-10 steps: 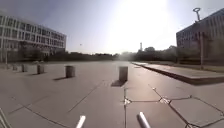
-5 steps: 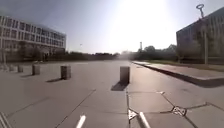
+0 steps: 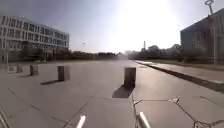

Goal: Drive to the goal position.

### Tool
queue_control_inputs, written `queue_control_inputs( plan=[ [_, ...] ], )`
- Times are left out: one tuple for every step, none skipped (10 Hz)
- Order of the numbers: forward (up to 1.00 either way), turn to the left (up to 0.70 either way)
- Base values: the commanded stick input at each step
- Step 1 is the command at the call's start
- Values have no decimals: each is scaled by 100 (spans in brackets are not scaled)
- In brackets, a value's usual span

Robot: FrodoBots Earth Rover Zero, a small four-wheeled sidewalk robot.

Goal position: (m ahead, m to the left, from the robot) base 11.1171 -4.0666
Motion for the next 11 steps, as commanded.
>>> queue_control_inputs(
  plan=[
    [70,6],
    [70,0],
    [70,0],
    [70,0],
    [70,0],
    [70,0],
    [70,0],
    [70,0],
    [70,0],
    [70,0],
    [70,-2]
  ],
)
